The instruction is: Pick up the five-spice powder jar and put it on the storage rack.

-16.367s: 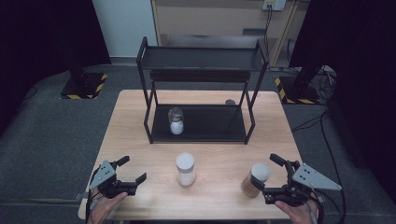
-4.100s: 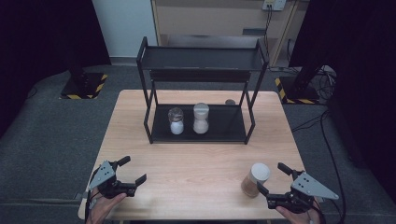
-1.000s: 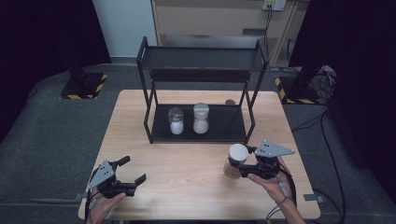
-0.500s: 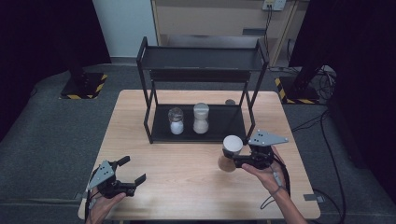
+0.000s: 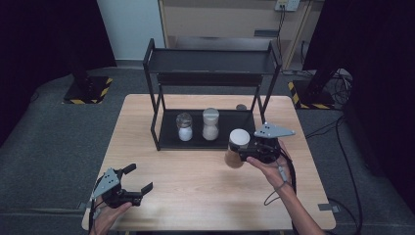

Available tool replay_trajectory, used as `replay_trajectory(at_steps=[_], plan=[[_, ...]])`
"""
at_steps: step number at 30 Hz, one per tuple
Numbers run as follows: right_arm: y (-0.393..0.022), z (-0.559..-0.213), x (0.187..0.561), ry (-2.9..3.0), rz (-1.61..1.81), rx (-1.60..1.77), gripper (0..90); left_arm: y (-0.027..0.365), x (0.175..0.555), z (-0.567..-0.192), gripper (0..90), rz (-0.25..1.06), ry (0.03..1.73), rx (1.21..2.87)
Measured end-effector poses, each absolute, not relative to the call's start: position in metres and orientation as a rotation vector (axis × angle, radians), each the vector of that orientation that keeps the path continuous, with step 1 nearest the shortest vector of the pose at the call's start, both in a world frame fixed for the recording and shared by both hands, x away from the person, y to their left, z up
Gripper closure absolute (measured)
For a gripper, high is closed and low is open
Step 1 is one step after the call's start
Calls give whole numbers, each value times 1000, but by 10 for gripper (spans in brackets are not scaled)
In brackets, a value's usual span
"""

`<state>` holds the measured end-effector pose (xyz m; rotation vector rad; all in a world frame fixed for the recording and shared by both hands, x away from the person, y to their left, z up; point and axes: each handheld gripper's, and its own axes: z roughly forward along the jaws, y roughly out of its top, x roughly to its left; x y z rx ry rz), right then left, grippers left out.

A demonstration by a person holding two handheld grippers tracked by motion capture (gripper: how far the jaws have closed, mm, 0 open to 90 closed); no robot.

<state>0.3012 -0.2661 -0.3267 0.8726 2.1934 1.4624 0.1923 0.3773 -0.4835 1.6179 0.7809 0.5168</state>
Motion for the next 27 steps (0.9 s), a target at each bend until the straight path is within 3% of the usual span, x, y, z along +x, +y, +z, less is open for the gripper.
replay_trajectory(at_steps=[27], plan=[[-238,-319,338,2051,1359,1002,341,378,193,-483,4,516,780,1620]])
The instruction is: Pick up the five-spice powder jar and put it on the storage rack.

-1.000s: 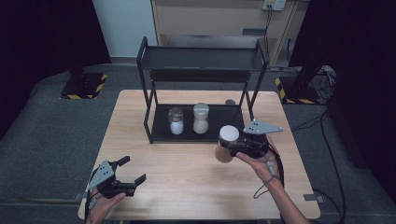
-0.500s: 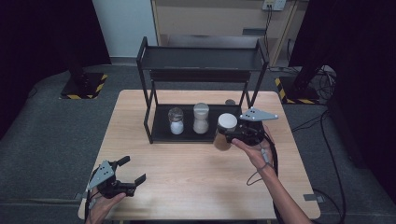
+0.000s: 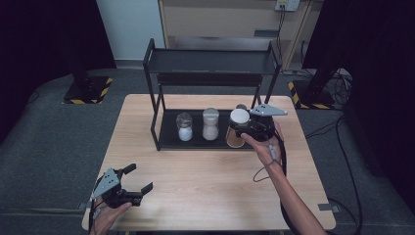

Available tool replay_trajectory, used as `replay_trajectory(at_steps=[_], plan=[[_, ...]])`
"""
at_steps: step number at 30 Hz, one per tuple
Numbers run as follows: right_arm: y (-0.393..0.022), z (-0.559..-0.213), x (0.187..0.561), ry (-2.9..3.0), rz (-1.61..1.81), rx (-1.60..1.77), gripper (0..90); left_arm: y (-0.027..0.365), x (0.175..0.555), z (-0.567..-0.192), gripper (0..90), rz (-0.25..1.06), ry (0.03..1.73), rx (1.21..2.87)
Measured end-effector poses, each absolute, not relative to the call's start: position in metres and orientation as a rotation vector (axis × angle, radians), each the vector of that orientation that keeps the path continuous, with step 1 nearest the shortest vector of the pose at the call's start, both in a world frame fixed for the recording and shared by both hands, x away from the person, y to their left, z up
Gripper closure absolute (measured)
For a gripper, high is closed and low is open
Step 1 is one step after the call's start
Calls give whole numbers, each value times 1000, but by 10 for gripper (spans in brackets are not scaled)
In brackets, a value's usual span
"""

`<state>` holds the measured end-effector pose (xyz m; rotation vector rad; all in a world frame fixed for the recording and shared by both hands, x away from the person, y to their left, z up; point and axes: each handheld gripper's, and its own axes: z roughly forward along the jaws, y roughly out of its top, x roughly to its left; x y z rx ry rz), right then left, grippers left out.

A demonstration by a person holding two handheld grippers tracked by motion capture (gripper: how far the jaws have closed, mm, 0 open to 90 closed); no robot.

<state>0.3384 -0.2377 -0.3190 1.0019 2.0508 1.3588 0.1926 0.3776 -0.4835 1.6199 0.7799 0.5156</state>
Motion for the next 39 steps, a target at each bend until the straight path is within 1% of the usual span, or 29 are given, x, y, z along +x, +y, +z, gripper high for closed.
replay_trajectory(at_steps=[15,33,39], plan=[[-223,-329,362,1970,1282,1089,340,378,193,-484,4,512,778,1619],[-205,-362,386,1907,1209,1169,340,379,194,-485,4,511,780,1615],[-200,-371,389,1915,1206,1175,340,379,194,-485,4,511,781,1616]])
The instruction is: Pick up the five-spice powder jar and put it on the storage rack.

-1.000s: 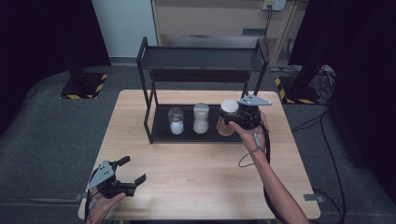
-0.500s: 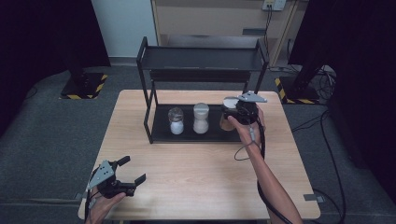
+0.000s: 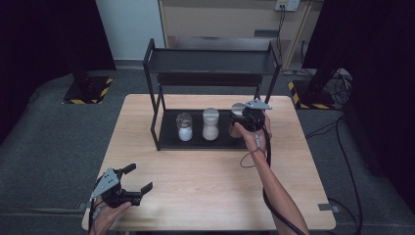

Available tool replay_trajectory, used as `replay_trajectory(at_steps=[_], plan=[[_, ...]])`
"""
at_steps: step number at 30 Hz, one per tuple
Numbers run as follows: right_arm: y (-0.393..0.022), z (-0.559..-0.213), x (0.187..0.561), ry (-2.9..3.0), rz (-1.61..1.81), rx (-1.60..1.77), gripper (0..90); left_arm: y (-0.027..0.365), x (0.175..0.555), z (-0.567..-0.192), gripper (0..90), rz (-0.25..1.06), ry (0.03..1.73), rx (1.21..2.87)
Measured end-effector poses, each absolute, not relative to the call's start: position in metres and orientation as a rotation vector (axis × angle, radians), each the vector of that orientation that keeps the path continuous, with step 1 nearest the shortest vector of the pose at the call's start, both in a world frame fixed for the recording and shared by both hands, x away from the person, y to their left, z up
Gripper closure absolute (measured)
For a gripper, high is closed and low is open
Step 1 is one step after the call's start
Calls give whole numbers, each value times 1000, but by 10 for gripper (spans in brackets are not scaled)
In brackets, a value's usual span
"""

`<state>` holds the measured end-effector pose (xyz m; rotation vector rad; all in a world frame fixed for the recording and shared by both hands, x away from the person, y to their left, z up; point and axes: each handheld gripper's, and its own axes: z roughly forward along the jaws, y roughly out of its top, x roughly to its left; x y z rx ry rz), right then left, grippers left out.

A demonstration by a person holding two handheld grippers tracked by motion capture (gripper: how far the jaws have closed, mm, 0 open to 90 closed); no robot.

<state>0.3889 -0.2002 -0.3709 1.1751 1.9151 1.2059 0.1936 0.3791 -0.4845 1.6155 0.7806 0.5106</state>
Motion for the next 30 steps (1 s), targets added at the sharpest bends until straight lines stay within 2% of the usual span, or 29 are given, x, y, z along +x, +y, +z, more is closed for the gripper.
replay_trajectory(at_steps=[30], plan=[[-204,-400,390,1879,1216,1232,338,379,193,-484,4,513,779,1619]])
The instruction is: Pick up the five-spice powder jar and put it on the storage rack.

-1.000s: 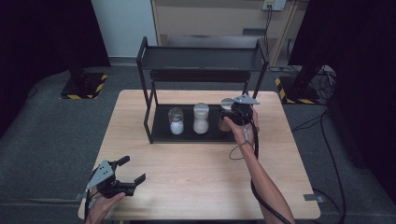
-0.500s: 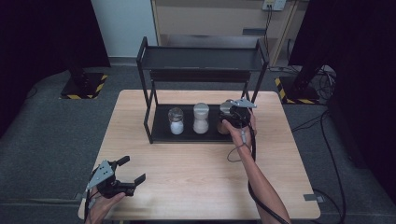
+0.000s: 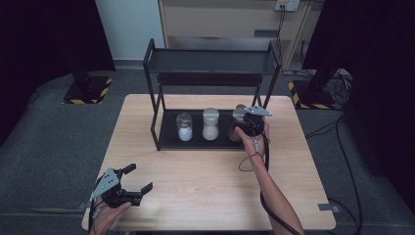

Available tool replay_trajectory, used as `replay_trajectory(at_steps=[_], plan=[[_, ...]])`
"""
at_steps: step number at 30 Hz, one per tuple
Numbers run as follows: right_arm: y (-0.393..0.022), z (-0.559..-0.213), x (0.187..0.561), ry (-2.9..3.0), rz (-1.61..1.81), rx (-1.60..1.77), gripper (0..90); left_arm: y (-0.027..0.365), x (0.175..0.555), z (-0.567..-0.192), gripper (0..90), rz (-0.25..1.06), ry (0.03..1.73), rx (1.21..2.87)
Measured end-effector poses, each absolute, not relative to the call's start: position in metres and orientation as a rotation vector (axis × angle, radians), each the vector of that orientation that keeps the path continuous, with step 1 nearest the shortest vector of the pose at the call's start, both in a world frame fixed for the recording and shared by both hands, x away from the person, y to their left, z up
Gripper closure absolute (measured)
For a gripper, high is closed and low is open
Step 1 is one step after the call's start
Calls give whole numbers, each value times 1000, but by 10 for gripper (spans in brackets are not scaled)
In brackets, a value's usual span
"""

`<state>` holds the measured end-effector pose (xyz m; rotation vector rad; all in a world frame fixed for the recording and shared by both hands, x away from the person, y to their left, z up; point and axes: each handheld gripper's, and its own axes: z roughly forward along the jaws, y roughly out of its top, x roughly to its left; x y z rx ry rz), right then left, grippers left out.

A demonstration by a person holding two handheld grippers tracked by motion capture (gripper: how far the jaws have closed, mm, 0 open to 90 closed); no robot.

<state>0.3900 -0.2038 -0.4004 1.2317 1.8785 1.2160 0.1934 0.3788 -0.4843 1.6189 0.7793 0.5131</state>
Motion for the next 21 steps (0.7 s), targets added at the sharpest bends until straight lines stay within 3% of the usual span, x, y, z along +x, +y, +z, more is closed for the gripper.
replay_trajectory(at_steps=[4,14,21], plan=[[-202,-402,388,1873,1210,1224,322,379,193,-484,4,514,779,1619],[-208,-393,382,1824,1256,1182,144,379,193,-484,4,515,779,1619],[-213,-381,377,1805,1309,1141,108,378,193,-484,4,515,778,1621]])
